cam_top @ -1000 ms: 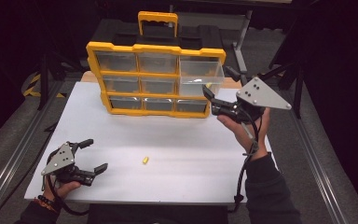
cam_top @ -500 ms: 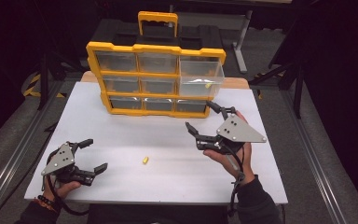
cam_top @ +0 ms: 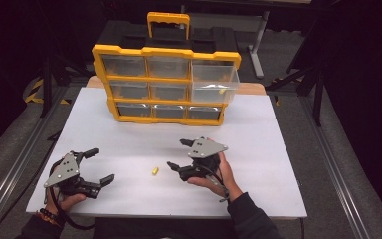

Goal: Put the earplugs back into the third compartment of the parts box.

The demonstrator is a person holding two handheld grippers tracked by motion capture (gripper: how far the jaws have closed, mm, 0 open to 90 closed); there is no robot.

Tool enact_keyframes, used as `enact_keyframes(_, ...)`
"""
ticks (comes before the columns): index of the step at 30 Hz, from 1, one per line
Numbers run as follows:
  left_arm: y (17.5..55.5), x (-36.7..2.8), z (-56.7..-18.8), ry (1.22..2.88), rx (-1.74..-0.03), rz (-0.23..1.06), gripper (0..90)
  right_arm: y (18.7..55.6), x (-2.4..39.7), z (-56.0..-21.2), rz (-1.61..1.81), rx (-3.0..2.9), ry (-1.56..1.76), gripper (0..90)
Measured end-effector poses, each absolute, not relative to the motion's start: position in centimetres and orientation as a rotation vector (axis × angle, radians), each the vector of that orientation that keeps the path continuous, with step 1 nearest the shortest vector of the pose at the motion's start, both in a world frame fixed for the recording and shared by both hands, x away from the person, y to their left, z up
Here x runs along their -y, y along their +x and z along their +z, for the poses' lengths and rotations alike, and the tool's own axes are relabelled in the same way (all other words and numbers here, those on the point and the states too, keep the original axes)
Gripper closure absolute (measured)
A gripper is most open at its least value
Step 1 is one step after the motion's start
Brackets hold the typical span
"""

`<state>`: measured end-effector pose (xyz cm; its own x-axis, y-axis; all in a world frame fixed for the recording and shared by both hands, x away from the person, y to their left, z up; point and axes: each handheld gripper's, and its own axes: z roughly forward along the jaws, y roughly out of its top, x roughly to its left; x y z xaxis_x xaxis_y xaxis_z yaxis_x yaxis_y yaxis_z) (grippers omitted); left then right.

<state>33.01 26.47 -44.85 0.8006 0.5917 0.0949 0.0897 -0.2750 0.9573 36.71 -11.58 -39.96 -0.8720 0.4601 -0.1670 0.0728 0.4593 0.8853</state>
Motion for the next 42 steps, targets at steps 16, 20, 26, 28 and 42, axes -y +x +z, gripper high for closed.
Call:
enact_keyframes(16,33.0,-26.5,-44.9,1.815,-0.520,0.523,3.2,39.4,5.4,-46.3,1.183,-2.665,0.451,44.9)
enact_keyframes(20,33.1,-26.4,-44.9,1.812,-0.520,0.523,3.3,39.6,5.1,-46.4,1.169,-2.688,0.454,53.6)
enact_keyframes(26,33.1,-26.4,-44.9,1.831,-0.514,0.517,3.4,39.6,5.0,-46.4,1.168,-2.708,0.445,66.8)
enact_keyframes(28,33.0,-26.3,-44.9,1.825,-0.517,0.522,3.5,39.5,5.0,-46.4,1.169,-2.709,0.441,67.9)
enact_keyframes(42,32.9,-26.5,-44.8,1.822,-0.514,0.528,3.6,38.4,6.4,-44.5,1.247,-2.617,0.387,70.6)
